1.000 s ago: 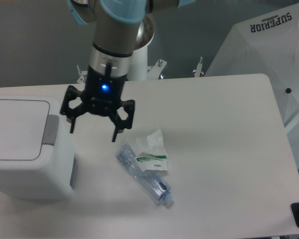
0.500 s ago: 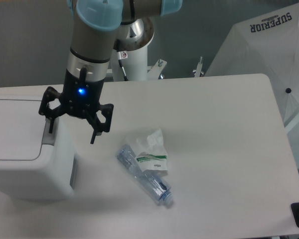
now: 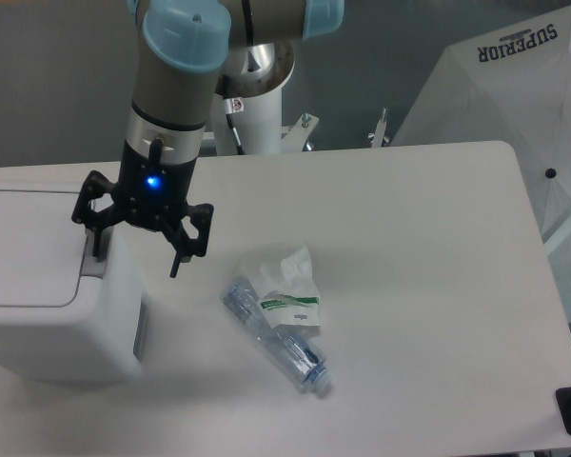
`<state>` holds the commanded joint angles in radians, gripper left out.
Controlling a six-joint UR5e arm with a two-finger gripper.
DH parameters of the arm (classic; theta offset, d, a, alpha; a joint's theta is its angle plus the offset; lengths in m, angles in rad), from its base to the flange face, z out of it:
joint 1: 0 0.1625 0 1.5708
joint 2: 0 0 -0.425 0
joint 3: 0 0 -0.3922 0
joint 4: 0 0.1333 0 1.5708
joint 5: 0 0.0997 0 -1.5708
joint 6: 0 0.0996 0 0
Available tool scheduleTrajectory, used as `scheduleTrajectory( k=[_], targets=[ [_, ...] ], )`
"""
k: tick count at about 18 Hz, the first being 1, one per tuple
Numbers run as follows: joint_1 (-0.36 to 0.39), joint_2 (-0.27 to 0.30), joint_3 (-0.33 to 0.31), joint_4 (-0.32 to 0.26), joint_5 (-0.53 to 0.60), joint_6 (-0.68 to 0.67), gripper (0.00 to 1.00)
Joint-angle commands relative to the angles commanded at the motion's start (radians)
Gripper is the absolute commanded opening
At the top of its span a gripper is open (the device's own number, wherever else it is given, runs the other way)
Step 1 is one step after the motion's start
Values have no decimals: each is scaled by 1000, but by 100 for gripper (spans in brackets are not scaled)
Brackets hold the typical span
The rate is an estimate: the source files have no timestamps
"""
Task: Open the trash can
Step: 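Lift the gripper away from the opened bin back over the table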
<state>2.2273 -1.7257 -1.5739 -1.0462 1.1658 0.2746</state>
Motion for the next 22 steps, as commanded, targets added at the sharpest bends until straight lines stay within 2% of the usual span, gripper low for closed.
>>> scheduleTrajectory(
  k=[6, 10, 13, 16, 22],
  targets=[
    [2, 2, 14, 2, 0, 2, 100],
    [34, 3, 26, 43, 3, 12, 100],
    [115, 2, 28, 51, 3, 50, 100],
    [208, -9, 17, 51, 5, 165, 100],
    [374, -83, 5, 63, 21, 322, 100]
  ],
)
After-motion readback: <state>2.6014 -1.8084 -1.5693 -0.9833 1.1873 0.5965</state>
